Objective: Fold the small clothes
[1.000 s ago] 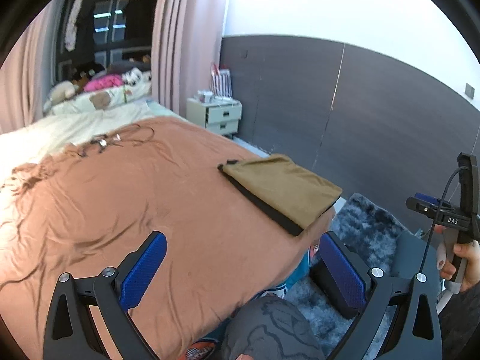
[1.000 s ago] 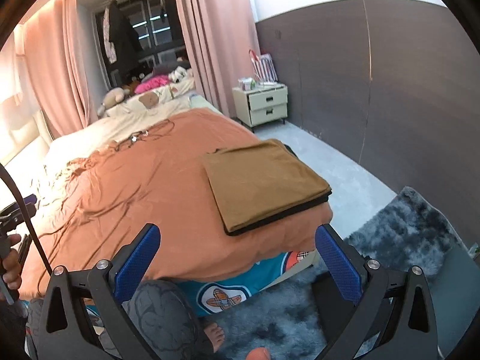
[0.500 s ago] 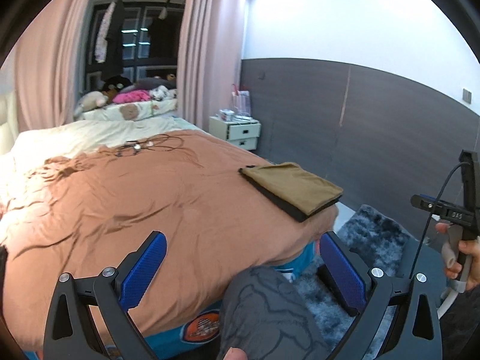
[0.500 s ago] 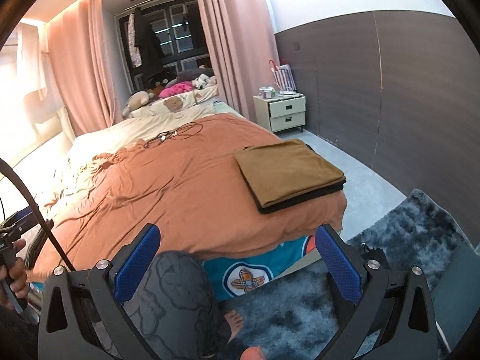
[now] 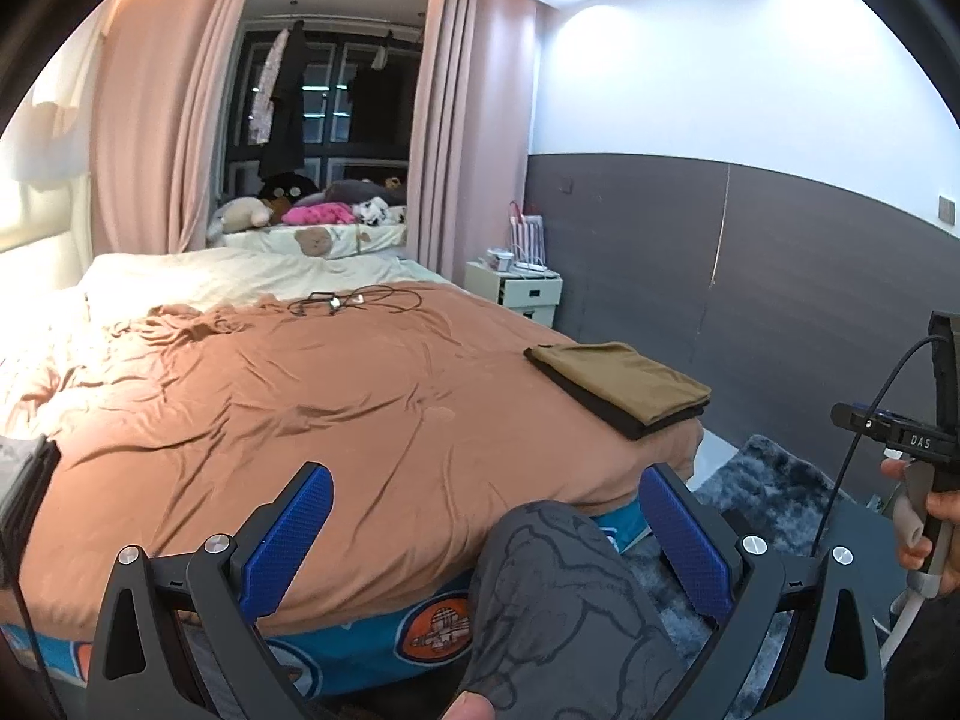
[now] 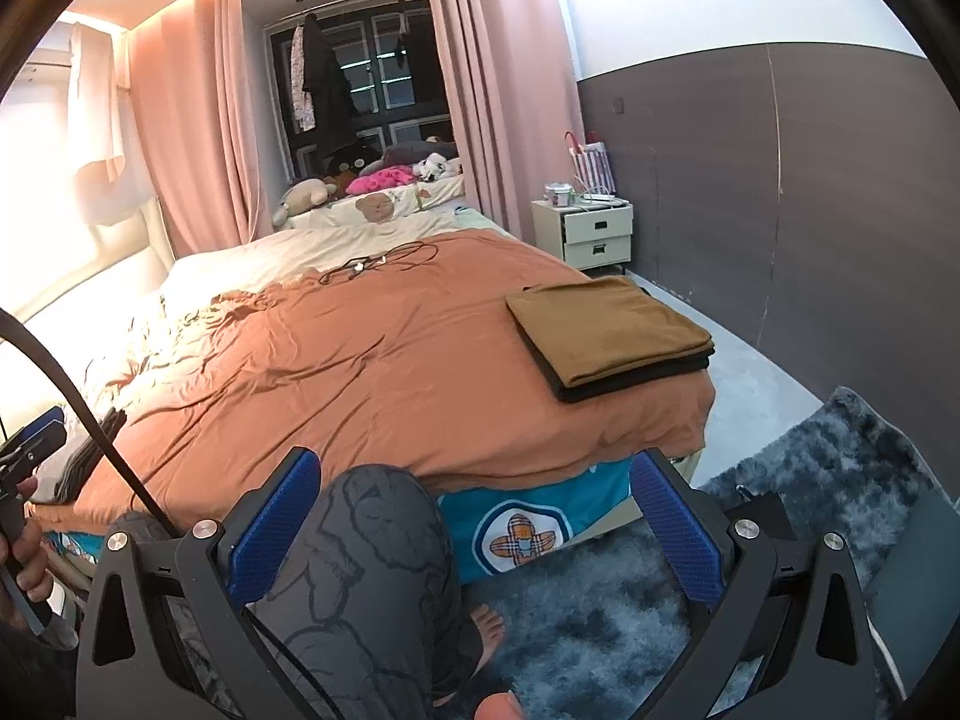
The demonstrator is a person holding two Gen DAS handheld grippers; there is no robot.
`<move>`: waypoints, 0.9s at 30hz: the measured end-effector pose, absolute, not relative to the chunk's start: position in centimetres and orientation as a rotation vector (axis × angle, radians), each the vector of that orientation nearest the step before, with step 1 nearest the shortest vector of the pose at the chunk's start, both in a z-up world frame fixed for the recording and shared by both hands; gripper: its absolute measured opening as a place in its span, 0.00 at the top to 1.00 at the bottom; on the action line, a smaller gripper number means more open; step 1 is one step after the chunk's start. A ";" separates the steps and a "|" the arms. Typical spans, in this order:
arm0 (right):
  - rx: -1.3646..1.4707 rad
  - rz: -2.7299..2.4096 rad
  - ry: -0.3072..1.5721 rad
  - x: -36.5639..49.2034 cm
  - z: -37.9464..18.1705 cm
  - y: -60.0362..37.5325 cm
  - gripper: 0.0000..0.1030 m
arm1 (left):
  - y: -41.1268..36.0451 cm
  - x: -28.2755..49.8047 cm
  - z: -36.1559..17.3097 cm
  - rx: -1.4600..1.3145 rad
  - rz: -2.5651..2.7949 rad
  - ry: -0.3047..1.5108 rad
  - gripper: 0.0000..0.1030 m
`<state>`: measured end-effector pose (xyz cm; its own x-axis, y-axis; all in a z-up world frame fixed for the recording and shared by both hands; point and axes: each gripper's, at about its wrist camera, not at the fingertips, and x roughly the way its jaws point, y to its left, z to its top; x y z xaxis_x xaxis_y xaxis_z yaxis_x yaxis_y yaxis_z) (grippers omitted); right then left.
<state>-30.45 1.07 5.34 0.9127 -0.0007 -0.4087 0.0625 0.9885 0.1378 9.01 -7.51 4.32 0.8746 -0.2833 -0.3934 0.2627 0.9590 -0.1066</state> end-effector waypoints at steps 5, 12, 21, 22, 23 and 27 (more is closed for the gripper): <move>0.140 -0.032 0.418 -31.0 4.7 2.8 0.00 | -6.5 7.3 3.6 -0.082 -0.272 0.421 0.00; 0.116 -0.025 0.406 -31.2 4.1 5.3 0.00 | -5.7 5.7 3.1 -0.074 -0.245 0.394 0.00; 0.103 -0.020 0.420 -30.8 2.9 7.3 0.00 | -5.2 4.8 2.7 -0.059 -0.227 0.382 0.00; 0.101 -0.020 0.420 -30.8 2.9 7.4 0.00 | -5.2 4.8 2.7 -0.059 -0.227 0.384 0.00; 0.100 -0.022 0.420 -30.8 3.0 7.5 0.00 | -5.1 4.8 2.7 -0.063 -0.228 0.384 0.00; 0.096 -0.019 0.416 -30.7 3.2 7.7 0.00 | -5.0 4.6 2.7 -0.067 -0.229 0.378 0.00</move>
<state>-30.72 7.73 3.22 0.9147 0.0012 -0.4041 0.0382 0.9953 0.0894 4.58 -4.97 2.74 0.9039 -0.2339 -0.3582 0.2090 0.9720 -0.1073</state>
